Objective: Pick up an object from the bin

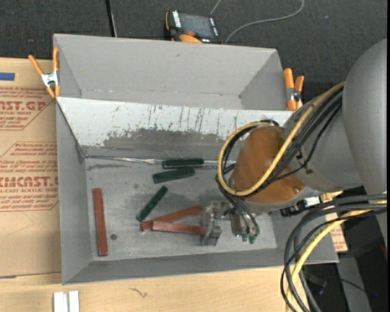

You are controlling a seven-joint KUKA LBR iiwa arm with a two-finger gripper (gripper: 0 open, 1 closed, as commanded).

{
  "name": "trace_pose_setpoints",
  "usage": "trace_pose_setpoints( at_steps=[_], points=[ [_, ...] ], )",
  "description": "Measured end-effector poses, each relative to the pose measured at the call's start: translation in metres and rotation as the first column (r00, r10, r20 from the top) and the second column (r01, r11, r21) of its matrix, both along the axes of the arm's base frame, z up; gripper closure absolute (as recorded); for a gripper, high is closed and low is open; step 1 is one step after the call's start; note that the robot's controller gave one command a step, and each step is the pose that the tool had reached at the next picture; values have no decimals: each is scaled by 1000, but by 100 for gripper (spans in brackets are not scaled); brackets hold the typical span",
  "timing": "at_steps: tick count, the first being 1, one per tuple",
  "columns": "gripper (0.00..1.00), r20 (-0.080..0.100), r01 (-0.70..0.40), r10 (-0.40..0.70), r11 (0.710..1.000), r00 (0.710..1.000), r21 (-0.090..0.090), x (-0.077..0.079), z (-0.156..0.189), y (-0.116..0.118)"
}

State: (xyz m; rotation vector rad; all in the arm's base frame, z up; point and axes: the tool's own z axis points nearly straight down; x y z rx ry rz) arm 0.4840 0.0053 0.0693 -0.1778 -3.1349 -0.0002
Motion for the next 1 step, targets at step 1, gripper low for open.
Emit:
trace_pose_setpoints(
  at_steps=[1],
  points=[
    [100,0,0,0,1000,1000,0,0,0,0]
  ],
)
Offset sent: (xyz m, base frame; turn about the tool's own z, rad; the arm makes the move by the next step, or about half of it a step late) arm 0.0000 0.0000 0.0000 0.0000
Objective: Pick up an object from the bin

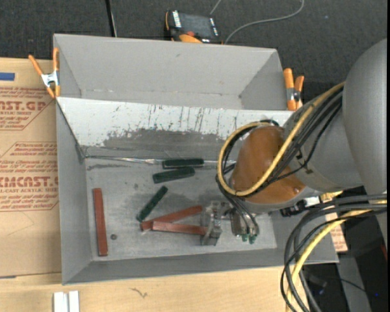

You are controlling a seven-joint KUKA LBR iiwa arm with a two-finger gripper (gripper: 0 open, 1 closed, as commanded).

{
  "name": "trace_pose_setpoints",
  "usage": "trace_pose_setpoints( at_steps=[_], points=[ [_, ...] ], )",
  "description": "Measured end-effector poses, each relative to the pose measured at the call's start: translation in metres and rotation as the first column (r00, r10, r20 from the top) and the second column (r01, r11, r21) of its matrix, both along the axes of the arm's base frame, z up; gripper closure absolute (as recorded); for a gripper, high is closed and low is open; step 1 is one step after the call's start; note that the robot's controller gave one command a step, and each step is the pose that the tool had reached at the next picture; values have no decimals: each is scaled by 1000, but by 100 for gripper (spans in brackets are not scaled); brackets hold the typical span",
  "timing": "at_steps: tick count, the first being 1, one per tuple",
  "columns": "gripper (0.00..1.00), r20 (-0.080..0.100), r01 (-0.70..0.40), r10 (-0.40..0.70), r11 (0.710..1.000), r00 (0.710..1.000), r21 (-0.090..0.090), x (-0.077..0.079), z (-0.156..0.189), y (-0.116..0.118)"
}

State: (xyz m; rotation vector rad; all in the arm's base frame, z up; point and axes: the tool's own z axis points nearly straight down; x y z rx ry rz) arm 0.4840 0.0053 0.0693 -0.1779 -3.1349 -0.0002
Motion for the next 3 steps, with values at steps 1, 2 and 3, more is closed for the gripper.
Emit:
trace_pose_setpoints(
  at_steps=[1,2,3],
  points=[
    [100,0,0,0,1000,1000,0,0,0,0],
    [100,0,0,0,1000,1000,0,0,0,0],
    [100,9,-56,56,998,998,1,17,69,24]
  ],
)
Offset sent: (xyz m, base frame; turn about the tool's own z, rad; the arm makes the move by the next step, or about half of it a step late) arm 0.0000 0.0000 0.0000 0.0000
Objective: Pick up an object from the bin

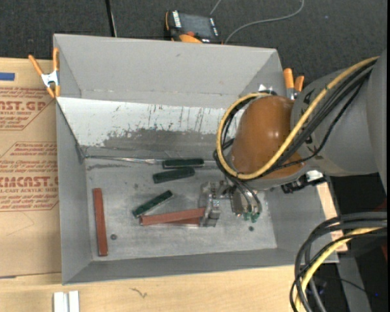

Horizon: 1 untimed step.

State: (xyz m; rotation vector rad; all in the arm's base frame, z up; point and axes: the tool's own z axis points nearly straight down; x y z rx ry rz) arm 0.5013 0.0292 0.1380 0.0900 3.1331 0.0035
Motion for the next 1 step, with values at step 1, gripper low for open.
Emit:
trace_pose_setpoints(
  at_steps=[1],
  points=[
    [100,2,-330,330,944,944,-5,14,162,-21]
  ],
)
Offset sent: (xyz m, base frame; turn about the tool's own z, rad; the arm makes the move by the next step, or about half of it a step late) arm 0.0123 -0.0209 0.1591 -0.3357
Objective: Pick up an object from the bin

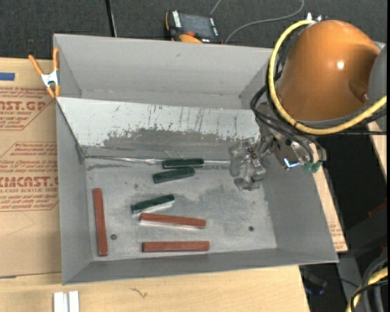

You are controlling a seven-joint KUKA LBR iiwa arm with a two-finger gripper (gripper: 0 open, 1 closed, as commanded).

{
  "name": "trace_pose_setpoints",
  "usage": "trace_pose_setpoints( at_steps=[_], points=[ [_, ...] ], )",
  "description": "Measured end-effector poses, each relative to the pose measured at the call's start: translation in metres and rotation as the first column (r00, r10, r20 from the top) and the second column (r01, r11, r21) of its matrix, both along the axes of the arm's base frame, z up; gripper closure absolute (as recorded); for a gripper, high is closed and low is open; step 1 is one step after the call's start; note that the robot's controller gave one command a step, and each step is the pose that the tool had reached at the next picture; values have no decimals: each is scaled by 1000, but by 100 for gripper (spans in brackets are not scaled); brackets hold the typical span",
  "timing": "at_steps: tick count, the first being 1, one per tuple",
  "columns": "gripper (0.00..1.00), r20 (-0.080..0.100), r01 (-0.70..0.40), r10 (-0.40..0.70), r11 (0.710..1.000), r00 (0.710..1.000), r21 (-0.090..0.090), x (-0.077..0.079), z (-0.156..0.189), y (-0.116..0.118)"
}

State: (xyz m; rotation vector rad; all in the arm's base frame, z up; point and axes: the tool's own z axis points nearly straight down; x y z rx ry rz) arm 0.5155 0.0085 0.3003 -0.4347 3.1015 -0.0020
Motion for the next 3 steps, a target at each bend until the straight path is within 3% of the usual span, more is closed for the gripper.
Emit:
trace_pose_setpoints(
  at_steps=[1,2,3],
  points=[
    [100,-16,-17,17,1000,1000,2,-4,-110,41],
    [0,-9,-15,15,1000,1000,1,-2,-106,40],
    [0,-16,45,-45,999,999,1,11,-220,86]
  ],
)
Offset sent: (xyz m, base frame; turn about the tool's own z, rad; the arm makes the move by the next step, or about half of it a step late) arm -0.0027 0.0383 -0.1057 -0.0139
